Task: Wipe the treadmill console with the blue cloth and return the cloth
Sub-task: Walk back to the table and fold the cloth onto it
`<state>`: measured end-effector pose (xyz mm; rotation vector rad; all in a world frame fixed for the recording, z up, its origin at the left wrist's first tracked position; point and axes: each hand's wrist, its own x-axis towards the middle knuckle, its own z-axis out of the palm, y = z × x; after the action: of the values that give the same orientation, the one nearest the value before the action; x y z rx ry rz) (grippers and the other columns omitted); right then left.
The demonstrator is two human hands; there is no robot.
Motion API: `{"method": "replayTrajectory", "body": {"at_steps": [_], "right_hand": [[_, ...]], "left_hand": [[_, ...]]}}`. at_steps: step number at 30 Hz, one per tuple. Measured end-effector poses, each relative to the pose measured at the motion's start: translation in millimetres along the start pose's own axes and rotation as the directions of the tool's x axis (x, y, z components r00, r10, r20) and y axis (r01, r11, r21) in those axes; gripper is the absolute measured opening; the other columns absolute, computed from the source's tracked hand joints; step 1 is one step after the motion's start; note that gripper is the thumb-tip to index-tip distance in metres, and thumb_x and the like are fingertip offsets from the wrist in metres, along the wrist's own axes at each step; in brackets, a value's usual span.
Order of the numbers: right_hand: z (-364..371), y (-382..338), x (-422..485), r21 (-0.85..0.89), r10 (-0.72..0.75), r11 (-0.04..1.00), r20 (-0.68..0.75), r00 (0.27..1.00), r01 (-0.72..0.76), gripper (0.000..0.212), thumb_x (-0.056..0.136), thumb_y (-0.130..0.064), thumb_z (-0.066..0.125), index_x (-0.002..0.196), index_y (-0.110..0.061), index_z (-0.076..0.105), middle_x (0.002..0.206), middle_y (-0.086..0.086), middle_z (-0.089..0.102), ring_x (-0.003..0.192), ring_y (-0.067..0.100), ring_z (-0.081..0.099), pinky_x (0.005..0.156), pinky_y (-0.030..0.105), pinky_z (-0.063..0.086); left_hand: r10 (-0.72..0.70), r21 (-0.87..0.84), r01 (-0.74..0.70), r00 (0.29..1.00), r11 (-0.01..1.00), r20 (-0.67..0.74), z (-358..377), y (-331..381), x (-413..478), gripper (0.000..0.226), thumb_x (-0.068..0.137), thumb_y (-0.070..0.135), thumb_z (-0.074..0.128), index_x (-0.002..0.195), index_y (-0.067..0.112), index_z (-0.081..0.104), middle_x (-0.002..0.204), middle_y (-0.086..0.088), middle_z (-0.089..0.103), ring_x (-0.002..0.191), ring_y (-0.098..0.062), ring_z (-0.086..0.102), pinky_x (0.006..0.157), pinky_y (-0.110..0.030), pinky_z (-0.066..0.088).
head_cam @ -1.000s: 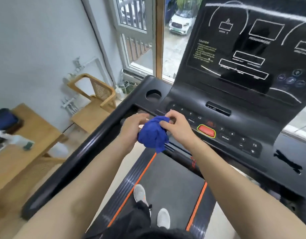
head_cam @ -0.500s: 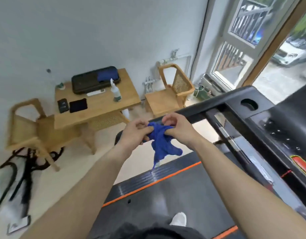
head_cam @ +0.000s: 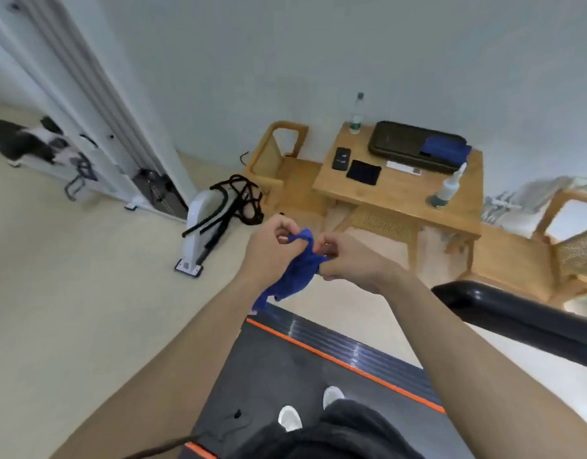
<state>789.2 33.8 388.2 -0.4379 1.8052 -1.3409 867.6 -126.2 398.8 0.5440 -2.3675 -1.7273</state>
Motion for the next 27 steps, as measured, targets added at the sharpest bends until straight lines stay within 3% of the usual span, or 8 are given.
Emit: {"method": "replayTrajectory", "body": {"at_steps": [2, 5, 9, 12, 16, 20, 24, 27], "right_hand": [[26.4, -16.3, 35.1, 0.087, 0.037, 0.995, 0.151, 0.988, -0.051, 0.033, 0.065, -0.002, 0.058, 0.098, -0.006, 0.059, 0.094, 0.011, 0.059, 0.077, 0.019, 0.054, 0.062, 0.020, 0.047], [62.8, -38.8, 87.1, 0.229, 0.031, 0.968, 0.300, 0.953, -0.103, 0.016, 0.076, -0.008, 0.063, 0.092, -0.006, 0.065, 0.091, 0.009, 0.064, 0.080, 0.017, 0.061, 0.074, 0.026, 0.050], [108.7, -65.2, 145.8, 0.105, -0.005, 0.993, 0.470, 0.883, -0.050, 0.018, 0.090, 0.011, 0.057, 0.092, -0.006, 0.062, 0.087, 0.011, 0.061, 0.077, 0.021, 0.063, 0.069, 0.030, 0.052], [141.4, -86.5, 181.1, -0.045, 0.000, 0.999, 0.576, 0.817, 0.031, 0.018, 0.089, 0.003, 0.062, 0.104, -0.006, 0.060, 0.090, 0.006, 0.063, 0.085, 0.021, 0.063, 0.080, 0.038, 0.054], [181.5, -108.5, 215.9, -0.065, -0.040, 0.993, 0.620, 0.784, 0.102, 0.013, 0.094, -0.024, 0.067, 0.103, -0.016, 0.063, 0.093, 0.002, 0.069, 0.084, 0.015, 0.066, 0.082, 0.037, 0.056], [217.2, -116.1, 253.7, -0.069, -0.155, 0.967, 0.610, 0.777, 0.247, 0.004, 0.095, -0.017, 0.065, 0.092, -0.018, 0.064, 0.094, 0.001, 0.069, 0.086, 0.013, 0.065, 0.086, 0.042, 0.056], [254.4, -127.9, 293.4, -0.118, -0.209, 0.944, 0.514, 0.832, 0.309, 0.004, 0.092, -0.011, 0.064, 0.090, -0.014, 0.067, 0.088, -0.007, 0.069, 0.080, 0.007, 0.064, 0.076, 0.029, 0.048], [281.2, -138.5, 325.8, -0.179, -0.188, 0.935, 0.483, 0.855, 0.307, 0.007, 0.091, -0.012, 0.061, 0.085, -0.011, 0.065, 0.078, -0.003, 0.066, 0.074, 0.011, 0.060, 0.073, 0.035, 0.048]], "left_hand": [[-0.032, -0.005, 0.032, 0.993, 0.999, -0.111, -39.3, -14.5, 0.0, 0.018, 0.084, 0.009, 0.074, 0.084, 0.022, 0.061, 0.087, 0.006, 0.069, 0.079, -0.011, 0.065, 0.072, -0.025, 0.053], [-0.086, -0.044, 0.078, 0.962, 0.996, -0.258, -91.3, -32.4, -1.9, 0.014, 0.084, 0.009, 0.075, 0.090, 0.016, 0.065, 0.084, 0.011, 0.067, 0.068, -0.001, 0.061, 0.063, -0.015, 0.048], [-0.181, -0.090, 0.158, 0.889, 0.983, -0.420, -148.5, -49.9, -0.2, 0.015, 0.081, 0.015, 0.081, 0.087, 0.021, 0.068, 0.085, 0.006, 0.070, 0.070, -0.006, 0.064, 0.065, -0.018, 0.051], [-0.242, -0.130, 0.205, 0.825, 0.970, -0.511, -181.0, -59.4, 1.4, 0.015, 0.079, 0.016, 0.083, 0.085, 0.023, 0.072, 0.089, 0.003, 0.074, 0.074, -0.009, 0.067, 0.071, -0.026, 0.056], [-0.342, -0.278, 0.219, 0.765, 0.935, -0.546, -215.3, -64.5, 3.4, 0.013, 0.087, 0.011, 0.075, 0.100, 0.013, 0.076, 0.098, -0.007, 0.075, 0.086, -0.020, 0.072, 0.076, -0.030, 0.061], [-0.439, -0.463, 0.173, 0.703, 0.869, -0.560, -251.9, -74.7, 5.9, 0.019, 0.098, 0.008, 0.057, 0.109, 0.007, 0.074, 0.105, -0.009, 0.076, 0.094, -0.023, 0.073, 0.075, -0.027, 0.059], [-0.402, -0.361, 0.197, 0.616, 0.911, -0.678, -294.9, -99.0, 14.4, 0.019, 0.095, 0.008, 0.062, 0.108, 0.018, 0.072, 0.097, -0.005, 0.076, 0.089, -0.017, 0.072, 0.066, -0.021, 0.054], [-0.327, -0.193, 0.275, 0.622, 0.942, -0.712, -332.4, -121.3, 33.1, 0.023, 0.093, 0.015, 0.065, 0.112, 0.026, 0.068, 0.083, 0.007, 0.073, 0.082, -0.001, 0.067, 0.067, -0.009, 0.048]]}}
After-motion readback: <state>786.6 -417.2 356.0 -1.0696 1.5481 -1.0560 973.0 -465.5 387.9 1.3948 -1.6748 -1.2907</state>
